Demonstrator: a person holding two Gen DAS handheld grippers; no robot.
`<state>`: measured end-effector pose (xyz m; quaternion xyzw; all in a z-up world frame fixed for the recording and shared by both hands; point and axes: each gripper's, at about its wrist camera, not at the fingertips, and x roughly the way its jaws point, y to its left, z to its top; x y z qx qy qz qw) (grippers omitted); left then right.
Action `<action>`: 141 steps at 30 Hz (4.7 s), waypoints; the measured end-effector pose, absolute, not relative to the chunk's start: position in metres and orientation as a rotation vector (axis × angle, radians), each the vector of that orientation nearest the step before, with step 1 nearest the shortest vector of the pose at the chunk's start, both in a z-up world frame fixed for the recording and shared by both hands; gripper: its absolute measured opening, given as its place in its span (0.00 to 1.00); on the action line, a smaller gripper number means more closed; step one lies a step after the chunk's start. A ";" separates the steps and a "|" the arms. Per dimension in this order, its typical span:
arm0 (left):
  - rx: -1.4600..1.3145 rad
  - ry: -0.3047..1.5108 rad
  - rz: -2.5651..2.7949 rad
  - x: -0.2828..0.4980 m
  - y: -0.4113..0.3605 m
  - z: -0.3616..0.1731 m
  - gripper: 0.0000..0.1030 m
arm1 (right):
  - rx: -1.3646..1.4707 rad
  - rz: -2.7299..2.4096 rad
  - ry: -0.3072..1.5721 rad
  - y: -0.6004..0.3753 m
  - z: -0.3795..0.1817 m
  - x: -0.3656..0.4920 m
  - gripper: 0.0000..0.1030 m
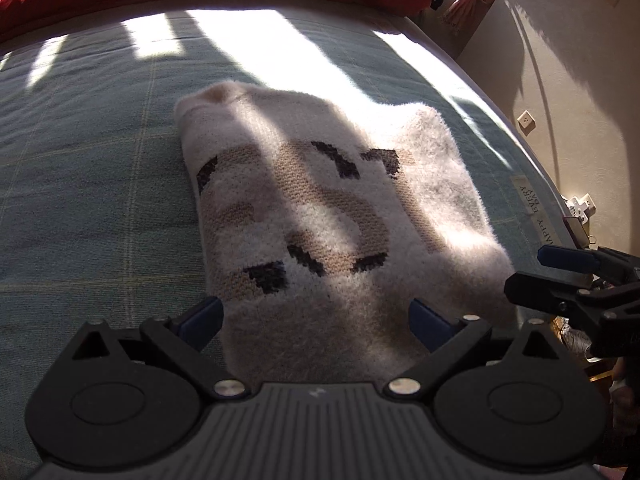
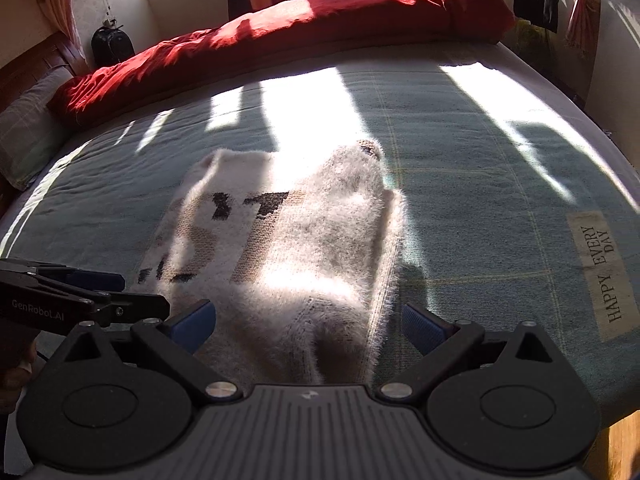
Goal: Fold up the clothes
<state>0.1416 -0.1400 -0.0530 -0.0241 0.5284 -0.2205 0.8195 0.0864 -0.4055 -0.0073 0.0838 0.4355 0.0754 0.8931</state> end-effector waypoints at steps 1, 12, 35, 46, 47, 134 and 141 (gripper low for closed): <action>-0.050 1.146 -0.455 0.143 -0.140 -0.060 0.96 | 0.176 0.154 0.904 -0.406 -0.007 0.085 0.99; -0.144 1.080 -0.461 0.153 -0.120 -0.042 0.96 | 0.222 0.108 0.908 -0.420 -0.010 0.080 0.99; -0.433 1.074 -0.453 0.185 -0.096 -0.056 0.99 | 0.475 0.131 0.949 -0.464 -0.047 0.085 1.00; -0.527 1.110 -0.507 0.200 -0.084 -0.082 0.99 | 0.743 0.189 0.942 -0.507 -0.071 0.125 1.00; -0.526 1.118 -0.506 0.202 -0.084 -0.085 0.99 | 0.775 0.201 0.947 -0.510 -0.076 0.131 1.00; -0.452 1.120 -0.666 0.228 -0.070 -0.072 0.86 | 0.608 0.517 0.977 -0.424 -0.050 0.192 0.68; -0.477 1.059 -0.613 0.218 -0.024 -0.060 0.86 | 0.573 0.553 0.982 -0.379 -0.032 0.206 0.68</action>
